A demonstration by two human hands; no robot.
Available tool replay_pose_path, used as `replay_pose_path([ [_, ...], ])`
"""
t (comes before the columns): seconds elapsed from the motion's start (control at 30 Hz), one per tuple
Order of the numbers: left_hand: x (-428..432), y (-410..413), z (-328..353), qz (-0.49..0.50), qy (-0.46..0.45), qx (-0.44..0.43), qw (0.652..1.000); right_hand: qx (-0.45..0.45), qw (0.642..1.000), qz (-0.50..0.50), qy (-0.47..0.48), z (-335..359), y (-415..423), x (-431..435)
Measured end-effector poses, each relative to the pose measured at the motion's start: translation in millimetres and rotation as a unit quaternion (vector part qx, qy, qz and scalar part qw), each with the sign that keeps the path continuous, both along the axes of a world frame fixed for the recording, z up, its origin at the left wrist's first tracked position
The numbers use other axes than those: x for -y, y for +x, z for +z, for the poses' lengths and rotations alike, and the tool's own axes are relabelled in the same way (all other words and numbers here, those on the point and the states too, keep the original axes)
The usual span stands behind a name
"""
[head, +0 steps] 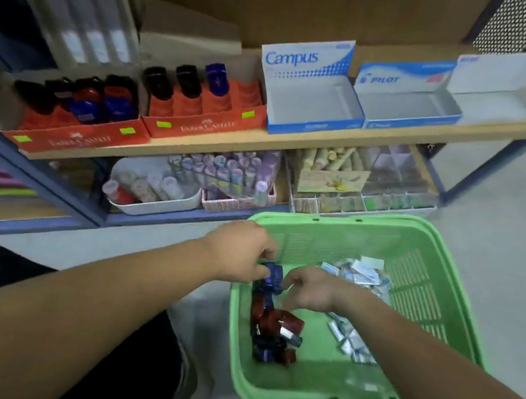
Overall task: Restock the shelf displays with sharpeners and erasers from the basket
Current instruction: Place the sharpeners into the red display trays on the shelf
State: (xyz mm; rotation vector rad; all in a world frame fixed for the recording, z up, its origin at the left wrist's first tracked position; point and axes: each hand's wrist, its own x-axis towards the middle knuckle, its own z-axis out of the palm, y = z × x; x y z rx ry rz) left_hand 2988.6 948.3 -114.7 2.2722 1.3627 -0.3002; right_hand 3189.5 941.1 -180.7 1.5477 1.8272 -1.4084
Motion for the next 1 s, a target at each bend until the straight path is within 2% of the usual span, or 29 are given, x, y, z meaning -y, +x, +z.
replay_pose_path([
  [0.1, 12, 9, -17, -0.027, -0.003, 0.008, 1.0, -0.022, 0.998, -0.056, -0.016, -51, -1, 22],
  [0.2, 21, 22, -24, -0.045, -0.063, 0.01, 0.997, -0.007, 0.999, -0.035, -0.034, -85, 7, 38],
  [0.4, 26, 45, -39, -0.062, -0.049, -0.12, 0.99, 0.051, 0.999, 0.015, 0.014, -116, 19, 45],
  [0.53, 23, 46, -43, -0.045, -0.034, -0.151, 0.987, 0.071, 0.997, 0.037, 0.012, -122, 18, 46],
  [0.77, 18, 51, -54, -0.001, -0.076, -0.106, 0.991, 0.039, 0.998, 0.011, -0.04, -126, 23, 47],
  [0.93, 19, 55, -66, 0.029, -0.16, -0.081, 0.983, 0.045, 0.996, 0.034, -0.071, -117, 24, 48],
  [1.0, 22, 59, -73, 0.06, -0.197, -0.048, 0.978, 0.034, 0.996, 0.012, -0.079, -120, 26, 49],
])
